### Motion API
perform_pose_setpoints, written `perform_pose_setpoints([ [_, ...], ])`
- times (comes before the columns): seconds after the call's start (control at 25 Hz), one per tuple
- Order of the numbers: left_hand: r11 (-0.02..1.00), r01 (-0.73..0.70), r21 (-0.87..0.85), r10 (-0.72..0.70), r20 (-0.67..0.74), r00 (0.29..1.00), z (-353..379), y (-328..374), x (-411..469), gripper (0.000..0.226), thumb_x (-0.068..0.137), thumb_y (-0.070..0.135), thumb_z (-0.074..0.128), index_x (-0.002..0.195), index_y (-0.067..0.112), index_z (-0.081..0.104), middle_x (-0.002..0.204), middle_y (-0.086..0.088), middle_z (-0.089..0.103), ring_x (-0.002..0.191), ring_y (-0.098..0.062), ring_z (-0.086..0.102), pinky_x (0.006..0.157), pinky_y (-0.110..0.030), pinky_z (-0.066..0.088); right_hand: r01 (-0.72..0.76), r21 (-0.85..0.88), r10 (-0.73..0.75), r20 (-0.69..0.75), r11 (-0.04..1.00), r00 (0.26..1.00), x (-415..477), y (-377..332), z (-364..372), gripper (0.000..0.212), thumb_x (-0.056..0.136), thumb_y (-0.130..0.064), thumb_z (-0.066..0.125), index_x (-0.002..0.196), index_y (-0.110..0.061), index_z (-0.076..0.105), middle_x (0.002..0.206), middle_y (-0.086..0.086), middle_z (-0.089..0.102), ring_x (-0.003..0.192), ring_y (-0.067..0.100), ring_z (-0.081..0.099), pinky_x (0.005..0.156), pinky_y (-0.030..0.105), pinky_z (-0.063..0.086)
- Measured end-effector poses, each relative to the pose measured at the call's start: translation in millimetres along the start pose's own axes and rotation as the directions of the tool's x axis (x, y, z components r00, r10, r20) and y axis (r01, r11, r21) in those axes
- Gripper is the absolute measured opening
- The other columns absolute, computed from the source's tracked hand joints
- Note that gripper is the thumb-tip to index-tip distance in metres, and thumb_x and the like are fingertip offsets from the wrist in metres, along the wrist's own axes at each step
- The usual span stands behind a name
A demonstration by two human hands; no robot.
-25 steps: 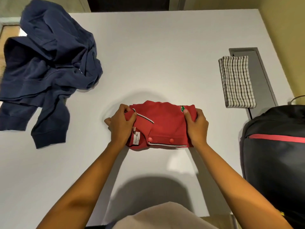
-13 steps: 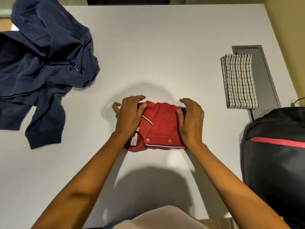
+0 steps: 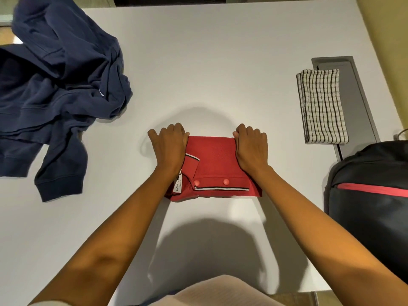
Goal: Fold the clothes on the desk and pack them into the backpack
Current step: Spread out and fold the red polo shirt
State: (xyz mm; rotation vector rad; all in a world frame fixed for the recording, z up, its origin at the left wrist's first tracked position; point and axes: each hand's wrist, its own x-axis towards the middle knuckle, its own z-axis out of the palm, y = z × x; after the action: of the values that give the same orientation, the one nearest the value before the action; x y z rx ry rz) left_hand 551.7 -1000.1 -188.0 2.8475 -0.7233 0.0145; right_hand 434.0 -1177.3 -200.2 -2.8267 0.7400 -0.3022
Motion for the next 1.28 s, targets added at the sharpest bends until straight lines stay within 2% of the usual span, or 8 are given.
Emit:
perform_pose_setpoints([
  [0.08, 1.000, 0.029, 0.004, -0.028, -0.117, 0.993, -5.4, 1.8, 1.2, 0.018, 0.095, 0.021, 0.050, 0.101, 0.013, 0.065, 0.097, -0.008, 0.065, 0.085, -0.029, 0.058, 0.082, -0.040, 0.026, -0.042, 0.069, 0.049, -0.103, 0.997, 0.994, -1.4, 1.5, -9.9, 0.022, 0.100, -0.014, 0.040, 0.093, -0.006, 0.060, 0.085, 0.011, 0.059, 0.075, 0.032, 0.052, 0.071, 0.036, 0.032],
  [0.2, 0.994, -0.068, -0.085, 0.053, -0.170, 0.984, -19.5, 16.4, -18.9, 0.031, 0.097, 0.019, 0.046, 0.124, 0.015, 0.060, 0.129, -0.005, 0.059, 0.119, -0.026, 0.052, 0.098, -0.040, 0.033, 0.083, 0.191, -0.065, -0.098, 0.978, 0.993, -23.0, -15.7, -26.8, 0.026, 0.100, -0.019, 0.046, 0.114, -0.004, 0.062, 0.115, 0.013, 0.062, 0.108, 0.031, 0.053, 0.105, 0.040, 0.033],
  [0.32, 0.969, -0.238, -0.059, 0.239, -0.001, 0.971, -16.4, 30.2, -58.6, 0.044, 0.098, 0.024, 0.040, 0.139, 0.015, 0.049, 0.149, -0.006, 0.043, 0.141, -0.026, 0.033, 0.115, -0.045, 0.025, 0.156, 0.129, -0.172, 0.120, 0.979, 0.978, -54.9, -29.2, -24.5, 0.051, 0.102, -0.038, 0.033, 0.139, -0.006, 0.048, 0.146, 0.012, 0.045, 0.140, 0.029, 0.034, 0.120, 0.043, 0.014],
  [0.44, 0.977, -0.210, -0.036, 0.213, 0.117, 0.970, 0.5, 15.5, -75.1, 0.058, 0.097, 0.038, 0.032, 0.152, 0.020, 0.029, 0.159, -0.004, 0.025, 0.148, -0.021, 0.019, 0.120, -0.044, 0.013, 0.161, 0.014, -0.160, 0.218, 0.987, 0.963, -62.4, -17.0, -8.4, 0.064, 0.100, -0.052, 0.025, 0.151, -0.014, 0.031, 0.159, 0.003, 0.026, 0.149, 0.025, 0.013, 0.121, 0.047, 0.007],
  [0.88, 0.986, -0.093, -0.139, 0.107, 0.093, 0.990, 16.0, 7.2, -64.0, 0.075, 0.094, 0.054, 0.032, 0.154, 0.010, 0.019, 0.161, -0.005, 0.017, 0.149, -0.020, 0.012, 0.122, -0.038, 0.008, 0.025, 0.068, -0.038, 0.187, 0.997, 0.982, -42.9, -7.8, 4.2, 0.074, 0.096, -0.060, 0.024, 0.152, -0.012, 0.027, 0.159, 0.004, 0.026, 0.148, 0.026, 0.018, 0.121, 0.043, 0.009],
  [1.0, 0.980, -0.133, -0.147, 0.147, 0.086, 0.985, 15.1, 3.7, -61.8, 0.073, 0.095, 0.054, 0.031, 0.153, 0.010, 0.021, 0.160, -0.005, 0.019, 0.149, -0.021, 0.014, 0.122, -0.039, 0.009, 0.037, 0.085, -0.053, 0.188, 0.996, 0.981, -44.0, -8.4, 0.7, 0.074, 0.095, -0.060, 0.026, 0.148, -0.010, 0.034, 0.150, 0.006, 0.041, 0.138, 0.027, 0.035, 0.118, 0.044, 0.019],
  [1.12, 0.963, -0.258, -0.085, 0.264, 0.083, 0.961, 11.0, -4.3, -49.1, 0.069, 0.097, 0.052, 0.031, 0.154, 0.017, 0.017, 0.162, -0.004, 0.014, 0.148, -0.022, 0.015, 0.121, -0.043, 0.009, -0.056, -0.015, 0.058, 0.120, 0.998, 0.991, -52.9, -17.6, -2.0, 0.063, 0.095, -0.053, 0.036, 0.133, -0.005, 0.052, 0.123, 0.010, 0.059, 0.109, 0.030, 0.053, 0.099, 0.043, 0.038],
  [1.28, 0.967, -0.247, 0.065, 0.246, 0.014, 0.969, 1.5, 9.4, -43.2, 0.067, 0.098, 0.049, 0.037, 0.155, 0.022, 0.015, 0.162, -0.005, 0.014, 0.148, -0.027, 0.017, 0.119, -0.052, 0.007, -0.280, -0.176, 0.300, 0.099, 0.944, 0.949, -80.6, -46.9, -8.7, 0.049, 0.092, -0.046, 0.038, 0.089, -0.002, 0.059, 0.083, 0.015, 0.059, 0.072, 0.033, 0.055, 0.066, 0.039, 0.040],
])
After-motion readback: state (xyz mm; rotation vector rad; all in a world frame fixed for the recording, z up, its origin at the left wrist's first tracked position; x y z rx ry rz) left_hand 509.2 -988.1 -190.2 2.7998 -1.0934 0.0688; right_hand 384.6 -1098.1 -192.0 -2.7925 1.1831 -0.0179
